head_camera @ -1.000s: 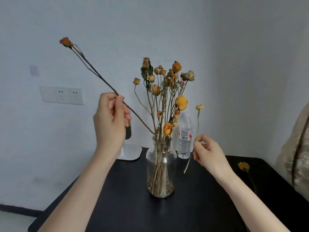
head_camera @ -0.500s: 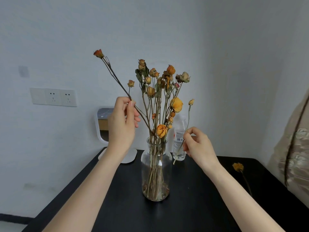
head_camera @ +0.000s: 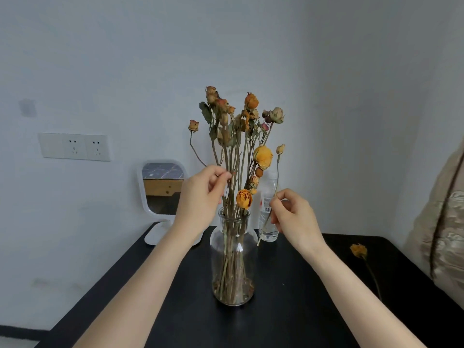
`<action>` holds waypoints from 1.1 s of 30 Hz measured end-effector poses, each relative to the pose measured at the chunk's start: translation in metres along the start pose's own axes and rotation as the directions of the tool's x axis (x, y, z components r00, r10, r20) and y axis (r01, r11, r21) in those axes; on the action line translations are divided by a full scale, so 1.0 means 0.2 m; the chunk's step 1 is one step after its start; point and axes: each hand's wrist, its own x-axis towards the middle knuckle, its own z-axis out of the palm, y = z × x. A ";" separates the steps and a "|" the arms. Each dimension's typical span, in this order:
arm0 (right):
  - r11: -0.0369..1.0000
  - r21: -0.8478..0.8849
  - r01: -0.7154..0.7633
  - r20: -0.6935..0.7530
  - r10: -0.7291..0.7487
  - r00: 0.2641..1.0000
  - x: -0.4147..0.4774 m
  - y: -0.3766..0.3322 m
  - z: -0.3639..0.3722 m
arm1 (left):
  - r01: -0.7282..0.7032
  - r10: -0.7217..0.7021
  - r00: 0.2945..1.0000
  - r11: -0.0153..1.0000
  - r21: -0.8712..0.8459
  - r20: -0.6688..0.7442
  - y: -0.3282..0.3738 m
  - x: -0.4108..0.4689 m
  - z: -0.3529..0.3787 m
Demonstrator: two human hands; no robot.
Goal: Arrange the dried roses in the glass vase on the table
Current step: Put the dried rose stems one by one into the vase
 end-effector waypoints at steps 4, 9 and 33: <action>1.000 0.025 0.015 -0.008 -0.015 1.000 0.03 -0.02 0.01 | 0.026 -0.027 0.999 0.997 0.068 0.023 -0.04 -0.01 0.05; 0.998 0.035 0.045 -0.031 -0.044 0.999 0.06 -0.03 0.02 | 0.048 -0.058 0.995 0.992 0.118 0.078 -0.09 -0.03 0.09; 0.982 -0.051 0.180 0.012 -0.179 0.984 0.12 -0.01 0.09 | 0.463 -0.439 0.877 0.881 -0.099 0.193 -0.30 -0.30 0.34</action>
